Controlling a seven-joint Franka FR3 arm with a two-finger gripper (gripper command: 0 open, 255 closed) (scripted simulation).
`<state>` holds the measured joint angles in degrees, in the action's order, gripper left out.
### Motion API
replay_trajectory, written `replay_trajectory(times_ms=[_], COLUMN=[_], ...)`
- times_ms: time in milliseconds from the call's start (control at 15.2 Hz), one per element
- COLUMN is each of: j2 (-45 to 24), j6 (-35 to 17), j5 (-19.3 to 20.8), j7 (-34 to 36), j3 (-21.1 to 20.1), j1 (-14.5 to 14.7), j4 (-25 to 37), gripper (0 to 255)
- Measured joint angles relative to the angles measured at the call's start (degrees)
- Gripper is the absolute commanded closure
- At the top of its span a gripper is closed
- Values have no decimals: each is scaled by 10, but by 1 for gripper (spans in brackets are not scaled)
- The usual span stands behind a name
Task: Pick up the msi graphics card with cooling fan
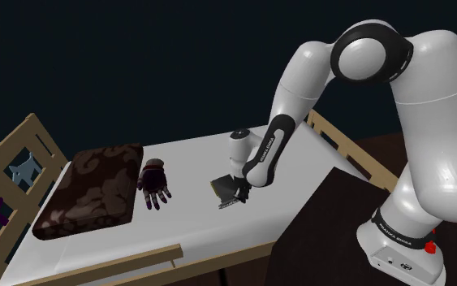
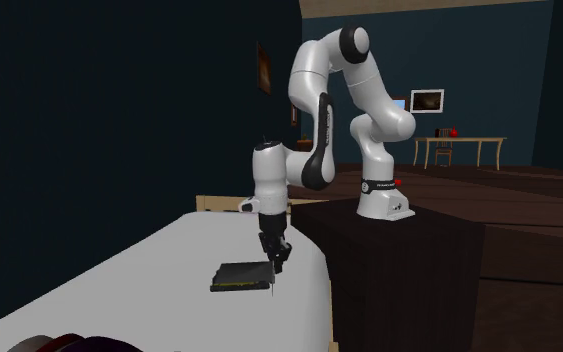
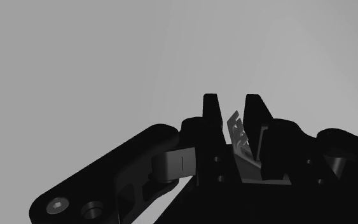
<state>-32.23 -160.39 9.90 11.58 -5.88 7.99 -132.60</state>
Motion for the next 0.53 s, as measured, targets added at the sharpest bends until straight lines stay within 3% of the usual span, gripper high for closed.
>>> replay_trajectory(times_ms=[528], j2=[64], j6=[43], j5=[-14], j7=[-11], j3=[-17], j1=[-13], j4=[-22], gripper=[255])
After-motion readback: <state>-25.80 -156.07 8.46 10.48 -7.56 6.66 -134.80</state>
